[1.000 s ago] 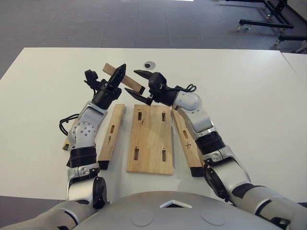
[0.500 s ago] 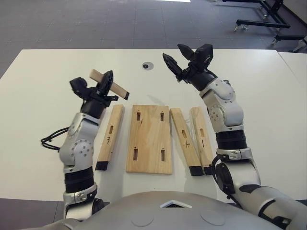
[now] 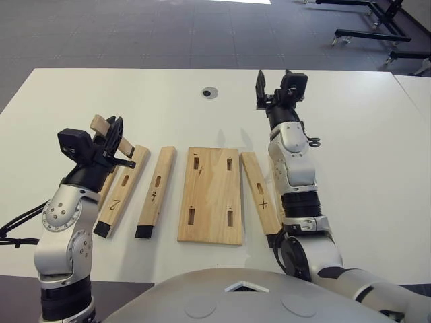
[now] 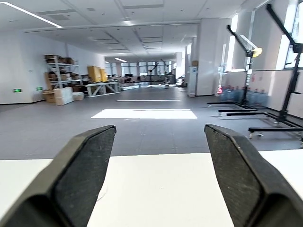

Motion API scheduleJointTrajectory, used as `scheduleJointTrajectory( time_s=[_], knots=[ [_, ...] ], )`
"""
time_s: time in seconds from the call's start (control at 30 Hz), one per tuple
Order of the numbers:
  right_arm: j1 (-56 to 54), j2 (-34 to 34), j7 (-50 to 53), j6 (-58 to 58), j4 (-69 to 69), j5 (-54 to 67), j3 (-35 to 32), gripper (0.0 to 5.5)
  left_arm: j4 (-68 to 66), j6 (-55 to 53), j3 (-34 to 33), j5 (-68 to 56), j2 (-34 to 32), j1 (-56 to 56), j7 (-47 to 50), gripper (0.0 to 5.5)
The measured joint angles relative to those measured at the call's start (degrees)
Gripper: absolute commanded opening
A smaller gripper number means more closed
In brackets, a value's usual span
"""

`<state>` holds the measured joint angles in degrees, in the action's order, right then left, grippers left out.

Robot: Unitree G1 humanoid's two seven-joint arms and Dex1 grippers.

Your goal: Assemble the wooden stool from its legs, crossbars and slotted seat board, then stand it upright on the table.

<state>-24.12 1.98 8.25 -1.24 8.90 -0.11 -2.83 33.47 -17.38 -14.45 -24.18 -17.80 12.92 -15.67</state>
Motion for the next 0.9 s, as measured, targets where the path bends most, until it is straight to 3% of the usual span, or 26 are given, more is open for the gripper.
scheduleJointTrajectory(
  time_s=[0.5,0.9],
  knots=[
    [0.51,0.01,2.6,0.15,1.87,-3.95,1.04,3.45,1.46,1.31,-1.66,0.26,-0.26,6.76,-2.41,0.39],
    [0.51,-0.12,1.76,0.15,2.15,-3.93,1.1,3.45,-4.84,4.26,-0.68,4.5,-0.46,9.21,-3.8,0.39]
  ],
)
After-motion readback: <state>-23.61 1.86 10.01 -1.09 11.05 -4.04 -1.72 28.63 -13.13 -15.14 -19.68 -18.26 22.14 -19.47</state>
